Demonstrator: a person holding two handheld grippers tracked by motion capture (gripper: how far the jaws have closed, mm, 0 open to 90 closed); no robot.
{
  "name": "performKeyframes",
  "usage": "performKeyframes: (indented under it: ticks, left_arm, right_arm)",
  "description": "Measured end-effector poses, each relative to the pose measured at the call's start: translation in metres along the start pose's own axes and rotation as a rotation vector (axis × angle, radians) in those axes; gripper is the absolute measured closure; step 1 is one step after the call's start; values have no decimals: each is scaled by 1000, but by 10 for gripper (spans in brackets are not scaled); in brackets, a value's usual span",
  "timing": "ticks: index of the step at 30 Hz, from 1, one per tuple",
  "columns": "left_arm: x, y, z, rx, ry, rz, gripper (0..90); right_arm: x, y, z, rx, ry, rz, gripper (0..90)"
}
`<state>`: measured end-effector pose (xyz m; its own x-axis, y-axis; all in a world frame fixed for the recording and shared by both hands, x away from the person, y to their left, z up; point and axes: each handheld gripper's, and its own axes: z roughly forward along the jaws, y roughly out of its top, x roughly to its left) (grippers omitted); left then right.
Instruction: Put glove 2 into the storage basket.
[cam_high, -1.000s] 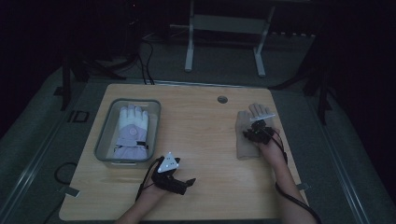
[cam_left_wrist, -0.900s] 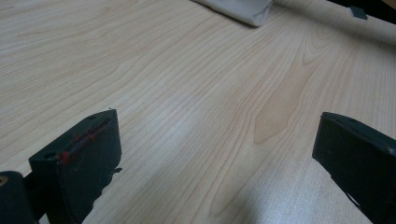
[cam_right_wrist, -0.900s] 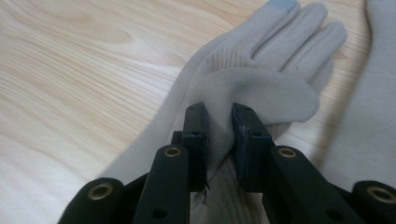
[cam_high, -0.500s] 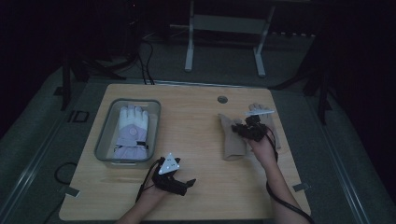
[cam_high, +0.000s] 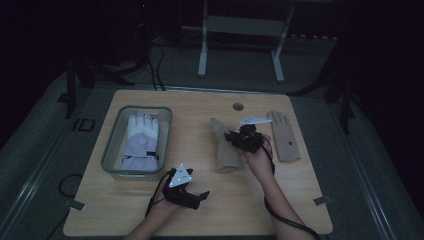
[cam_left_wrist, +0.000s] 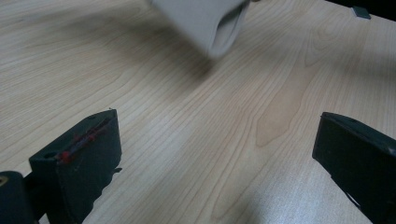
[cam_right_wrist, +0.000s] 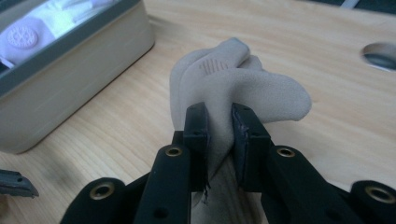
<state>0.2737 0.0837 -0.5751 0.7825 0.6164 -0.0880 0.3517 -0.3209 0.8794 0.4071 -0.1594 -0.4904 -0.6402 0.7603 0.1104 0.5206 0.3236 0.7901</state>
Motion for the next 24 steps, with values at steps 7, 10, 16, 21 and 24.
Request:
performKeyframes:
  ticks: [7, 10, 16, 21, 24]
  left_arm:
    - [0, 0, 0, 2, -4, 6, 16]
    - [0, -1, 0, 3, -4, 5, 15]
    - [0, -1, 1, 7, -8, 9, 16]
    - [0, -1, 2, 8, -8, 13, 15]
    - [0, -1, 2, 10, -9, 11, 15]
  right_arm:
    - [5, -19, 27, 65, -52, -12, 771]
    - [3, -27, 33, 101, -63, -10, 770]
    - [-9, -41, 37, 169, -75, -4, 756]
    - [-14, -47, 36, 181, -67, 6, 714]
    - [-13, -49, 35, 178, -45, 14, 625]
